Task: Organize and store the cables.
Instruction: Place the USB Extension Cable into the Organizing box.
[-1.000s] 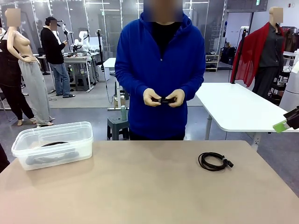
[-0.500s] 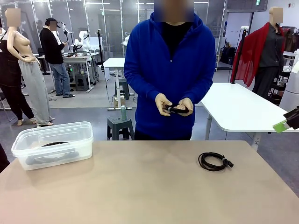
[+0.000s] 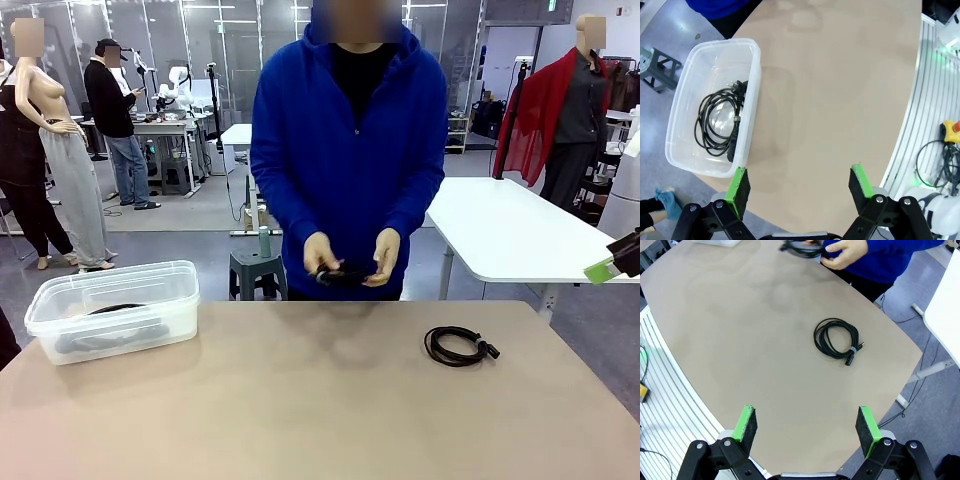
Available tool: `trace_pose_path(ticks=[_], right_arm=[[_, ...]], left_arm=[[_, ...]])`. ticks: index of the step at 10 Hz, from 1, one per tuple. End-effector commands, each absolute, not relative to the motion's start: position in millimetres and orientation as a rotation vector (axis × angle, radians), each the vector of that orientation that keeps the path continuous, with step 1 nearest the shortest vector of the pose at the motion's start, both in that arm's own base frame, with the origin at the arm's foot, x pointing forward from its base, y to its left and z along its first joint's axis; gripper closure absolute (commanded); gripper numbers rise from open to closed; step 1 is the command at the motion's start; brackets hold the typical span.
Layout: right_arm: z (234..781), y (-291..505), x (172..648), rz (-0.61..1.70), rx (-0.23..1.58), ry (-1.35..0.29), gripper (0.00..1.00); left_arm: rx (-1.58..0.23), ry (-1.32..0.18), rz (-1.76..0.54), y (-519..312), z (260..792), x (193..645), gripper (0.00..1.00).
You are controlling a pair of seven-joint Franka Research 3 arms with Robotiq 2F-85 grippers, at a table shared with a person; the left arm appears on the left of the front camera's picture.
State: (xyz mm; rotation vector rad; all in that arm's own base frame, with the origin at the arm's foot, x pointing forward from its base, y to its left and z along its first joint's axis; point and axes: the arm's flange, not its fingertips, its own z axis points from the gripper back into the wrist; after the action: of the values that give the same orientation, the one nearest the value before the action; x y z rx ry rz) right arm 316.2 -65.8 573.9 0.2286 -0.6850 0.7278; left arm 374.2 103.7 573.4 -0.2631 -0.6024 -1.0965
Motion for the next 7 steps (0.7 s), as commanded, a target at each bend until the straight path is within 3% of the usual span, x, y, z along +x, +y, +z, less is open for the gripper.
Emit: trace_pose_path(ticks=[1,7], right_arm=[[572.7,-67.8,315.9,0.732,0.233,-0.688,0.0],[572.7,-67.8,315.9,0.732,0.233,-0.688,0.0]], left_arm=[[-0.256,-0.596,-1.098,104.6,573.3,373.9,0.0],[-0.256,-0.596,-1.098,104.6,573.3,373.9,0.0]])
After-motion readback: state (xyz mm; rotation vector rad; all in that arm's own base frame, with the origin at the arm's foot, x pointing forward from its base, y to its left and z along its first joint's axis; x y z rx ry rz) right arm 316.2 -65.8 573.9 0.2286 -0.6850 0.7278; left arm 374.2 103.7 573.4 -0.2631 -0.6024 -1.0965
